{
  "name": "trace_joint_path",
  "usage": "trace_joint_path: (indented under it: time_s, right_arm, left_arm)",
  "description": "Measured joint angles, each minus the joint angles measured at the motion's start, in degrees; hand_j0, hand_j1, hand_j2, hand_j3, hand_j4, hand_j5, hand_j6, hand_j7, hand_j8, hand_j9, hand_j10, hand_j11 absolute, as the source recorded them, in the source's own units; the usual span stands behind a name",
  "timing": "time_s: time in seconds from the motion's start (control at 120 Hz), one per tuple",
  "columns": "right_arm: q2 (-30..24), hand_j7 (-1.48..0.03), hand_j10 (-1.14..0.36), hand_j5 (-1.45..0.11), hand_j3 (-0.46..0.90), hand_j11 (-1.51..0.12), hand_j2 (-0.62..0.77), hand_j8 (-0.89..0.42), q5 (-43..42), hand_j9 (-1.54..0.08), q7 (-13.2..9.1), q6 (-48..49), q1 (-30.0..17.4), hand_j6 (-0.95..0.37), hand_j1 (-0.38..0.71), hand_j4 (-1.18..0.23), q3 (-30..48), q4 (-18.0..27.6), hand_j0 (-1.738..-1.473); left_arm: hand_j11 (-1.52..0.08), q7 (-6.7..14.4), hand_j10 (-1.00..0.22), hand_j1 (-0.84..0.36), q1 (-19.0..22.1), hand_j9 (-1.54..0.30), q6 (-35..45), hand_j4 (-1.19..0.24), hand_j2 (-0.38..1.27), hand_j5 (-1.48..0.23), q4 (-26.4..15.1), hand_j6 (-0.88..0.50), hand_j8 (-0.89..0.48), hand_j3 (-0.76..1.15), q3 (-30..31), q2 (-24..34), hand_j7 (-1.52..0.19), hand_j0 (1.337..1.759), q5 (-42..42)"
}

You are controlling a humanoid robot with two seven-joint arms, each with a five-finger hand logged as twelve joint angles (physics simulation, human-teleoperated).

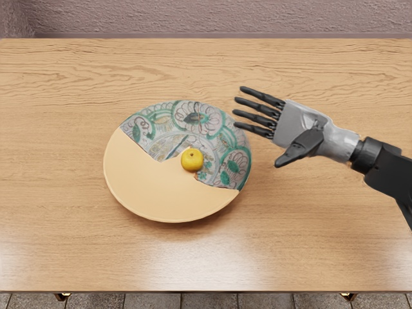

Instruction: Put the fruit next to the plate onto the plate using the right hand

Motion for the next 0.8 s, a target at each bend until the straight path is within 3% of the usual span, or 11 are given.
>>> trace_joint_path:
  time_s: [0.483, 0.8]
  right_arm:
    - [-4.2, 0.00, 0.00, 0.00, 0.00, 0.00, 0.00, 0.00, 6.5, 0.00, 0.0, 0.0, -7.5, 0.00, -0.35, 0.00, 16.2, -8.5, -1.658]
    - [-4.8, 0.00, 0.00, 0.00, 0.00, 0.00, 0.00, 0.00, 7.1, 0.00, 0.0, 0.0, -9.0, 0.00, -0.35, 0.00, 18.8, -10.4, -1.658]
  left_arm:
    - [0.00, 0.0, 0.00, 0.35, -0.1, 0.00, 0.0, 0.00, 0.00, 0.00, 0.0, 0.01, 0.01, 0.00, -0.2, 0.0, 0.00, 1.658, 0.0]
    - [0.00, -0.1, 0.00, 0.35, -0.1, 0.00, 0.0, 0.00, 0.00, 0.00, 0.0, 0.01, 0.01, 0.00, -0.2, 0.0, 0.00, 1.658, 0.0]
